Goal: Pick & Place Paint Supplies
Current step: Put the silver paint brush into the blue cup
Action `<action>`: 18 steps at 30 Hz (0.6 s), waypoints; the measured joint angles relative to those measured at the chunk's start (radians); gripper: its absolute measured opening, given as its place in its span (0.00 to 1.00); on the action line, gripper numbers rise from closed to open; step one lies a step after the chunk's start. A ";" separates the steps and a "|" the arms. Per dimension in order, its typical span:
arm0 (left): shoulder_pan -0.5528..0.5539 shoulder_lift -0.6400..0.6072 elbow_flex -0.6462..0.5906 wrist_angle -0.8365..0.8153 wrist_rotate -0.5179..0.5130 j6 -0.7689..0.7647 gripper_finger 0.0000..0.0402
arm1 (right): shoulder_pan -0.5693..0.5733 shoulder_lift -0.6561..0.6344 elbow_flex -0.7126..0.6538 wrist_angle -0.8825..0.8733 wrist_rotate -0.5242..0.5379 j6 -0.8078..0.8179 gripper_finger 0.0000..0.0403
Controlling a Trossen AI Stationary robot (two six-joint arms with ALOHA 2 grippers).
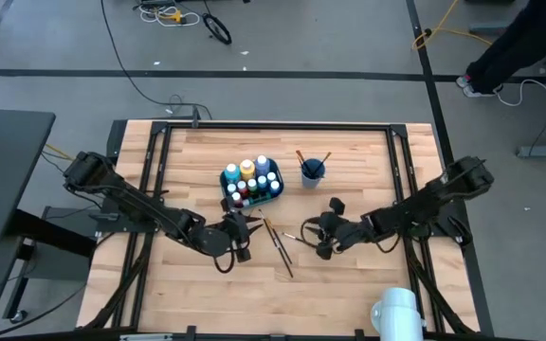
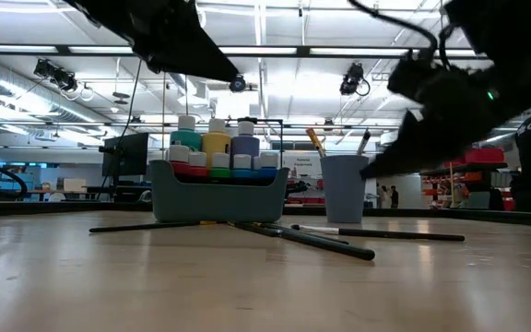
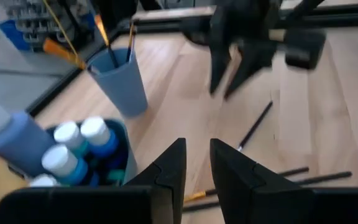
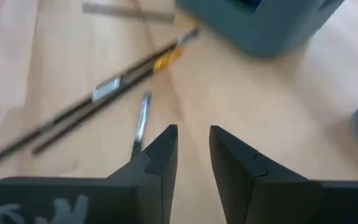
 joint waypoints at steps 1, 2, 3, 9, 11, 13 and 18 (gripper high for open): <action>0.000 0.000 0.000 0.009 -0.001 0.005 0.20 | 0.006 0.030 -0.002 0.014 -0.005 0.017 0.24; 0.000 0.000 0.000 0.010 -0.004 0.010 0.20 | 0.010 0.063 -0.002 0.049 -0.008 0.025 0.24; 0.000 0.000 0.000 0.008 -0.003 0.012 0.20 | 0.014 0.100 -0.002 0.102 -0.011 0.026 0.24; 0.000 0.000 0.000 0.008 -0.001 0.012 0.20 | 0.037 0.281 0.008 0.340 -0.018 0.006 0.24; 0.000 0.000 0.000 0.008 -0.003 0.015 0.20 | 0.037 0.273 0.035 0.318 -0.032 -0.010 0.24; 0.000 0.000 0.000 0.008 -0.004 0.027 0.20 | 0.036 0.269 0.068 0.262 -0.035 -0.011 0.24; 0.000 0.000 0.000 0.009 -0.004 0.031 0.20 | 0.004 0.271 0.151 0.020 -0.051 0.088 0.24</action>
